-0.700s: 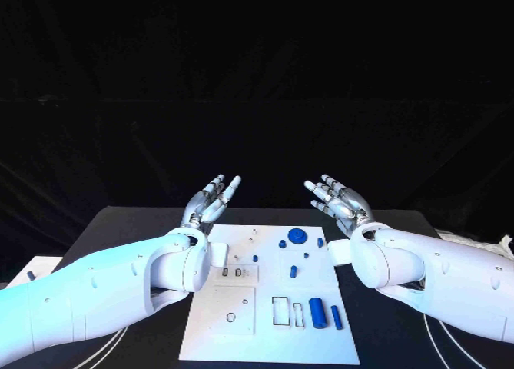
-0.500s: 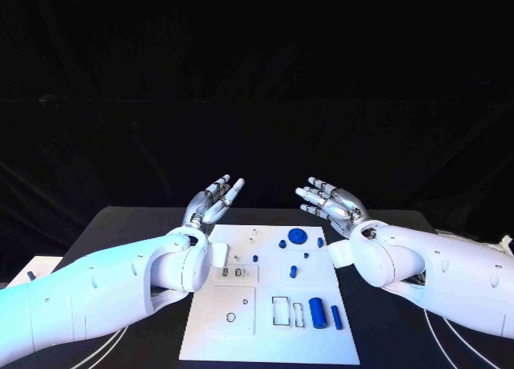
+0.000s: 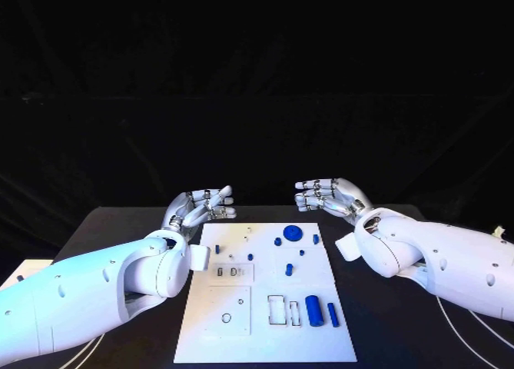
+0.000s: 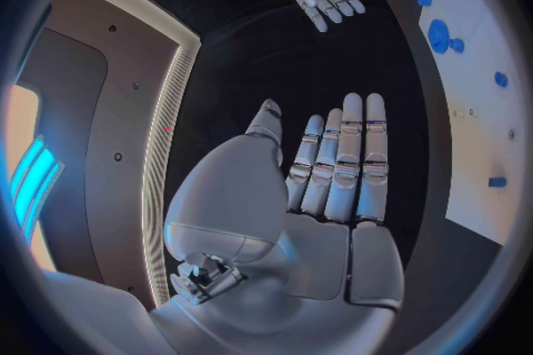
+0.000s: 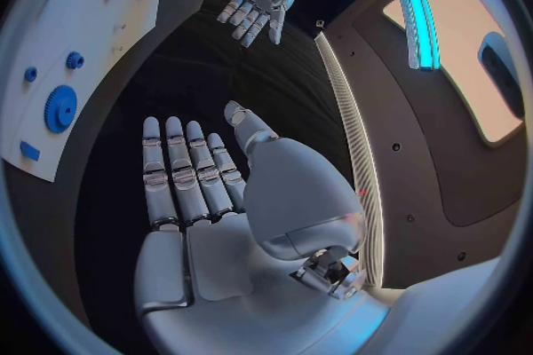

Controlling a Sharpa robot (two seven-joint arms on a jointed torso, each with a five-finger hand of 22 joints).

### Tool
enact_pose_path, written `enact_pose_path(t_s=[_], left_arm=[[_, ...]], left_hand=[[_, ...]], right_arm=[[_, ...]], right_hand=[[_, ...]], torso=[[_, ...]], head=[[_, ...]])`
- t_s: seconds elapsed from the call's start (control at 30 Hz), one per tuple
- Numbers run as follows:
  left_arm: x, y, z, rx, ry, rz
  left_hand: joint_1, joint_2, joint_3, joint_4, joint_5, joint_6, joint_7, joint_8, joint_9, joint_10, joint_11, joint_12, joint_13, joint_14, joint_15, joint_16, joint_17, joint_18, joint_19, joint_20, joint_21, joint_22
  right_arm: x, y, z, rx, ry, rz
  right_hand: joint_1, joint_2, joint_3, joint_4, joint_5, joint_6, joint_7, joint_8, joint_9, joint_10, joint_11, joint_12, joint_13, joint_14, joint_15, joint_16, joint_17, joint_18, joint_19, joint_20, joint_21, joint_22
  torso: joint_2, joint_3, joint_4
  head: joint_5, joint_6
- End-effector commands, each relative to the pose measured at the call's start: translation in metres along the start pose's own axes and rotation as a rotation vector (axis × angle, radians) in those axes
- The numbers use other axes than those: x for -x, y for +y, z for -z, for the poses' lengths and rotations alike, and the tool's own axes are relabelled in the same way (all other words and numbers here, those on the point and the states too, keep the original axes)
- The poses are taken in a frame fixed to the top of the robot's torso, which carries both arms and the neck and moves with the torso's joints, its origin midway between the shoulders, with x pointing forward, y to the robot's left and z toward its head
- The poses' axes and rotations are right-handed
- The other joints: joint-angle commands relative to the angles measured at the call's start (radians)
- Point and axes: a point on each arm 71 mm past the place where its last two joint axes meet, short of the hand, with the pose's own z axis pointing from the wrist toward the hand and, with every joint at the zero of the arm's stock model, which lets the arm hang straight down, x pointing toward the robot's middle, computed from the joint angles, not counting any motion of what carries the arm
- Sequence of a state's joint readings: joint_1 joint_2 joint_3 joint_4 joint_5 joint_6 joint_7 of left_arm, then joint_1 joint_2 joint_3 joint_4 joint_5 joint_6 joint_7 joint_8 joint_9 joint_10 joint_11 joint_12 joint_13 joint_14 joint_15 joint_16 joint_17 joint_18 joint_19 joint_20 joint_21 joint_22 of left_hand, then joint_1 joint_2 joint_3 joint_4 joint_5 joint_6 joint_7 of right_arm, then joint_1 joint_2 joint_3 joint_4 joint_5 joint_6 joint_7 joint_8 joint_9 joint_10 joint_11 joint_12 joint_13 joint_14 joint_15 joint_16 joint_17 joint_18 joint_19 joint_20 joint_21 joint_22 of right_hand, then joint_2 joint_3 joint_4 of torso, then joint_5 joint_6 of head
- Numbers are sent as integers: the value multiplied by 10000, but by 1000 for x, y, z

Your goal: Assemble the parts on the task board

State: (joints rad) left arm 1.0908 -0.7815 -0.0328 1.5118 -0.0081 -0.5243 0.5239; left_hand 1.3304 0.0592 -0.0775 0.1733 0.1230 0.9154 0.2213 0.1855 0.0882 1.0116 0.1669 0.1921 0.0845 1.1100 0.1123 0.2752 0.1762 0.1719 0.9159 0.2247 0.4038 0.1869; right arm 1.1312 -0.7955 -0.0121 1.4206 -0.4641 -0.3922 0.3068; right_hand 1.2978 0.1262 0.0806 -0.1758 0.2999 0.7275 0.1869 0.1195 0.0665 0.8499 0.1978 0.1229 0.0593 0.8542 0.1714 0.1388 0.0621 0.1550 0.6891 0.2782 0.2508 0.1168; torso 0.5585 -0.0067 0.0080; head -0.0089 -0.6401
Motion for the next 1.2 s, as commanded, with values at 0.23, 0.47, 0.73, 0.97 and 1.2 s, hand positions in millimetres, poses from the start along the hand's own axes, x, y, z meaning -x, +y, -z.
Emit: enact_pose_path(t_s=[0.23,0.47,0.73,0.97,1.2], left_arm=[[-7,-13,17,-15,977,678],[-15,-24,28,135,1470,1096],[-21,-37,36,74,1818,1336],[-22,-48,43,-50,2018,1434],[-24,-51,44,-68,2083,1462]], left_hand=[[484,-32,-30,-359,-17,503,-161,-191,-185,792,-251,-250,-2,989,-305,64,655,105,741,-328,352,132],[518,-33,-72,-425,-19,554,-140,-308,-216,849,-224,-425,-28,832,-259,-154,765,86,610,-303,269,95],[518,-28,-89,-447,-16,555,-125,-362,-223,855,-210,-496,-37,807,-243,-217,814,84,580,-291,249,86],[542,-18,-87,-473,-13,551,-117,-395,-227,850,-202,-541,-43,809,-240,-243,848,85,569,-286,243,83],[528,-11,-99,-476,-17,540,-103,-428,-230,839,-190,-583,-49,815,-234,-264,879,86,566,-280,241,82]], right_arm=[[8,18,-5,1062,835,4636],[10,27,-11,1017,1224,7564],[3,38,-18,1084,1553,10455],[-4,46,-23,1174,1871,11867],[-11,49,-26,1168,2176,12492]], right_hand=[[-193,-600,1124,-661,-228,2507,70,-125,10,2797,-624,-338,37,3511,-887,320,239,273,2678,-906,1835,700],[-269,-888,1398,-812,-560,3021,-160,-227,26,3567,-937,-494,49,5056,-1367,767,662,267,3352,-1391,3198,1467],[-535,-1240,1822,-665,-1031,3200,-355,-525,7,3659,-1124,-603,39,6265,-1661,1368,1463,264,3604,-1700,4638,2347],[-668,-1592,2271,-272,-1208,3175,-445,-559,10,3546,-1225,-586,54,6534,-1790,3031,2620,280,3753,-1830,5819,3084],[-613,-1891,2732,212,-1265,3176,-528,-550,18,3435,-1242,-610,47,6424,-1832,4635,3642,-28,4462,-1839,7923,5605]], torso=[[601,26,142],[979,26,252],[1381,10,379],[1660,-28,516],[1860,-54,633]], head=[[-268,104],[-388,220],[-550,273],[-682,384],[-755,414]])
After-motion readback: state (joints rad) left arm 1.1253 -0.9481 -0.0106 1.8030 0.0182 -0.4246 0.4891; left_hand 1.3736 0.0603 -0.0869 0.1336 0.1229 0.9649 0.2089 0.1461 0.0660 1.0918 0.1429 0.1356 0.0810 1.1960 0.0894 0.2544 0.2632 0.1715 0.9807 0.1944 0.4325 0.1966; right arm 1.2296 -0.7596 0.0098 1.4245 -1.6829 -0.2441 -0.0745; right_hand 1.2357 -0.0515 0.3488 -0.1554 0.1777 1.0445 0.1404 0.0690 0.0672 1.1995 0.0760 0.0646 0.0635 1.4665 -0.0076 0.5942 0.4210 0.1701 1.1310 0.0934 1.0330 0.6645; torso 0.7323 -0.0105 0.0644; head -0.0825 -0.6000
